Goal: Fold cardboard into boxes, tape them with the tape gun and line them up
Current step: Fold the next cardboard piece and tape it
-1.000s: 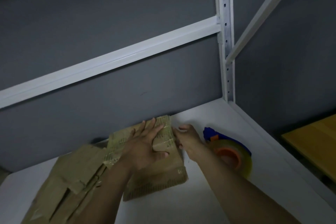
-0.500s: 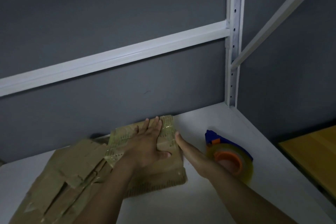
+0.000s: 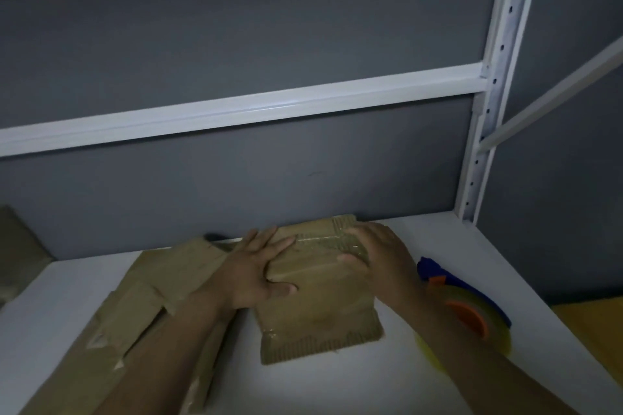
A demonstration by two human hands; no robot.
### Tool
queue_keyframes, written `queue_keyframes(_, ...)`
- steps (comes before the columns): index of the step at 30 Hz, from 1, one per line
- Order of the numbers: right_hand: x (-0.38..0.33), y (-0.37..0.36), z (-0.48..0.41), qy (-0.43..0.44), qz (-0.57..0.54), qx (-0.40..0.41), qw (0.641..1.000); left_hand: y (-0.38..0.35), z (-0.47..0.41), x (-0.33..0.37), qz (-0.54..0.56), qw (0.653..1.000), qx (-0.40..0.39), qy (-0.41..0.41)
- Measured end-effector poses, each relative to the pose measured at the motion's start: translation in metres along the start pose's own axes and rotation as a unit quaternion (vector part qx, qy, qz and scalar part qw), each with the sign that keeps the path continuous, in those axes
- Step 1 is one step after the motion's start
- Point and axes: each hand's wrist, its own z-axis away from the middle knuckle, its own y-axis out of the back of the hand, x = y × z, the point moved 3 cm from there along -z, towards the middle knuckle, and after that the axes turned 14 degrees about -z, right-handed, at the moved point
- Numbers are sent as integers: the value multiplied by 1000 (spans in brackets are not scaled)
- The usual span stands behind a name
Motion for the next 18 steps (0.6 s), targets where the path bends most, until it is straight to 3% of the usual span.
queue_keyframes(2, -10, -8, 0, 125, 73, -18, 989, -3, 3, 4, 6, 1000, 20, 12)
queue_keyframes(5, -13, -6, -7, 151, 119, 2, 981, -2, 9, 12, -19, 999, 35, 28)
queue_keyframes(8, 1, 5, -23, 33, 162, -13, 986, -2, 16, 16, 11, 999, 48, -12)
queue_keyframes(10, 14, 8, -29, -38, 177, -74, 981, -1, 18, 27, 28, 993, 100, -54)
queue_keyframes(13, 25, 13, -26, -89, 121, -149, 977, 1, 17, 52, 22, 987, 155, -47)
queue_keyframes(18, 43, 58, 32, -204, 121, -72, 969, -12, 0, 75, 106, 973, 204, 11)
